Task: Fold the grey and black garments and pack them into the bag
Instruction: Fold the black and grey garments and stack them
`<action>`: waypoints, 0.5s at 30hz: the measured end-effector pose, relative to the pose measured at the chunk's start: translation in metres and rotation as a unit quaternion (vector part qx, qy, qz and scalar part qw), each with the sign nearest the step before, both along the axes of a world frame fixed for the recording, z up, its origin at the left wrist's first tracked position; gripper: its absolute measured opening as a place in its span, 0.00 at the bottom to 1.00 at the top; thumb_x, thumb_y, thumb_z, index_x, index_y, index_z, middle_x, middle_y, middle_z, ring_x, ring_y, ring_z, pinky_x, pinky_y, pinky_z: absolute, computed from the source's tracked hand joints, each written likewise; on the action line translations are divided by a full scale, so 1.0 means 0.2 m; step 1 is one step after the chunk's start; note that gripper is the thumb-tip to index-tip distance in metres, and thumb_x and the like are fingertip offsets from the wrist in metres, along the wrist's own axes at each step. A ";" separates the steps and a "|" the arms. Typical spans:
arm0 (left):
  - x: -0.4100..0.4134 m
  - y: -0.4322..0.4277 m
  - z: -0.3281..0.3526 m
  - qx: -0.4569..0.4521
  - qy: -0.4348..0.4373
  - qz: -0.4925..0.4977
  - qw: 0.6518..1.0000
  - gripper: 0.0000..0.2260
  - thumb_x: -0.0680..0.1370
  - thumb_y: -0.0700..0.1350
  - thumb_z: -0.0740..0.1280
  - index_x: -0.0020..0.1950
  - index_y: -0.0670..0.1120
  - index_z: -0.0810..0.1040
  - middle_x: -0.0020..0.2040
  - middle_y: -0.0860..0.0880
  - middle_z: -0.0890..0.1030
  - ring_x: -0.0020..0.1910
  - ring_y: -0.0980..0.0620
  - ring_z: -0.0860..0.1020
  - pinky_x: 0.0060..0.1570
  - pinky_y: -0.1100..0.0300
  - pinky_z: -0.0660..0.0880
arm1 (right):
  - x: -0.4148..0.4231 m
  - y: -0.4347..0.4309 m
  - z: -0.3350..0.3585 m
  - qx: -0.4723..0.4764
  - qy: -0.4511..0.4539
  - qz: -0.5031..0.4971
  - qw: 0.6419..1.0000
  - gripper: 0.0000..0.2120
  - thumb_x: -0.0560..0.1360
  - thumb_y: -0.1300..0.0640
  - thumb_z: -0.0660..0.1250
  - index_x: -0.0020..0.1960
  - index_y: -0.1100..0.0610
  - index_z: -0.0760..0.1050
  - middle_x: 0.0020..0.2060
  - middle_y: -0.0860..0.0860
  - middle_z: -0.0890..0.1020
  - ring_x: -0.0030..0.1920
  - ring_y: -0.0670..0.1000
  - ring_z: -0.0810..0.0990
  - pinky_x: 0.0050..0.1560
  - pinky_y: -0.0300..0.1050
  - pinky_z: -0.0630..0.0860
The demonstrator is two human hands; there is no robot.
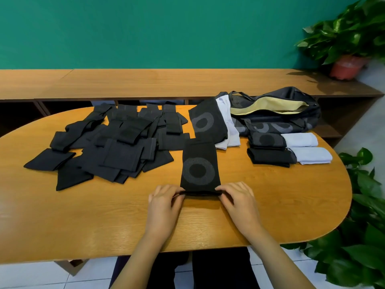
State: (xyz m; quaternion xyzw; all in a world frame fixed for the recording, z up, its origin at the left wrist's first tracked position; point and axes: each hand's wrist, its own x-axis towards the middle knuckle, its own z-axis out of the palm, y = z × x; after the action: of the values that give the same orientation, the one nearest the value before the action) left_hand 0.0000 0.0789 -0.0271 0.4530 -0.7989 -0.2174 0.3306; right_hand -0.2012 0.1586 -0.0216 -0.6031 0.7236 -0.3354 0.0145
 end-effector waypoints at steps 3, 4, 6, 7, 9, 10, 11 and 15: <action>0.01 0.00 -0.01 -0.008 0.024 0.017 1.000 0.02 0.76 0.43 0.71 0.46 0.49 0.80 0.41 0.58 0.78 0.44 0.57 0.74 0.49 0.49 0.74 | 0.01 0.01 0.00 -0.013 -0.032 -0.011 0.999 0.16 0.75 0.41 0.62 0.56 0.47 0.80 0.44 0.37 0.79 0.50 0.39 0.75 0.72 0.47 0.56; 0.01 0.00 -0.01 -0.004 0.030 0.020 0.999 0.02 0.76 0.44 0.71 0.47 0.50 0.81 0.40 0.59 0.78 0.44 0.58 0.74 0.49 0.48 0.75 | 0.01 0.01 0.00 -0.015 -0.040 -0.014 0.999 0.21 0.73 0.37 0.59 0.56 0.47 0.80 0.41 0.36 0.77 0.48 0.38 0.75 0.72 0.45 0.54; 0.01 0.01 -0.01 0.012 0.043 0.020 0.999 0.06 0.76 0.44 0.71 0.52 0.51 0.81 0.39 0.59 0.78 0.44 0.61 0.75 0.52 0.47 0.75 | 0.01 0.01 0.00 -0.019 -0.045 -0.020 0.999 0.24 0.73 0.36 0.57 0.56 0.49 0.80 0.39 0.35 0.76 0.47 0.36 0.73 0.72 0.45 0.54; 0.01 0.01 0.00 0.018 0.049 0.020 0.998 0.08 0.76 0.45 0.71 0.54 0.52 0.81 0.39 0.59 0.77 0.44 0.61 0.75 0.54 0.47 0.74 | 0.01 0.01 0.00 -0.020 -0.047 -0.024 0.998 0.23 0.73 0.37 0.57 0.55 0.50 0.80 0.38 0.35 0.75 0.46 0.36 0.73 0.72 0.46 0.55; 0.01 0.02 0.01 0.027 0.052 0.020 0.998 0.11 0.76 0.45 0.71 0.58 0.53 0.79 0.38 0.58 0.78 0.43 0.61 0.76 0.57 0.47 0.73 | 0.01 0.00 -0.01 -0.020 -0.059 -0.027 0.998 0.17 0.74 0.41 0.61 0.54 0.49 0.79 0.36 0.37 0.76 0.45 0.36 0.73 0.72 0.48 0.58; 0.01 0.02 0.01 0.033 0.055 0.019 0.998 0.13 0.76 0.46 0.71 0.60 0.53 0.78 0.38 0.58 0.78 0.43 0.60 0.76 0.57 0.46 0.73 | 0.00 0.00 -0.01 -0.019 -0.066 -0.030 0.997 0.13 0.75 0.43 0.63 0.54 0.48 0.79 0.35 0.38 0.77 0.44 0.35 0.74 0.72 0.49 0.59; 0.01 0.02 0.01 0.039 0.059 0.017 0.997 0.14 0.76 0.46 0.71 0.61 0.53 0.77 0.38 0.58 0.78 0.43 0.60 0.77 0.56 0.46 0.74 | 0.00 0.00 -0.01 -0.018 -0.073 -0.034 0.997 0.10 0.75 0.45 0.66 0.54 0.47 0.77 0.34 0.39 0.77 0.43 0.35 0.74 0.72 0.49 0.59; 0.01 0.02 0.02 0.043 0.059 0.009 0.997 0.15 0.75 0.45 0.71 0.60 0.56 0.75 0.36 0.57 0.78 0.41 0.60 0.77 0.57 0.48 0.73 | 0.00 0.00 0.00 -0.016 -0.090 -0.048 0.995 0.12 0.74 0.50 0.71 0.53 0.43 0.70 0.31 0.42 0.78 0.43 0.35 0.74 0.70 0.44 0.59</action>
State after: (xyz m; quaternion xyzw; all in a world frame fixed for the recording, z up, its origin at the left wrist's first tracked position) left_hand 0.0012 0.0833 -0.0241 0.4603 -0.7639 -0.2753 0.3589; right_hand -0.2008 0.1589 -0.0213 -0.5356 0.7418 -0.3999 0.0537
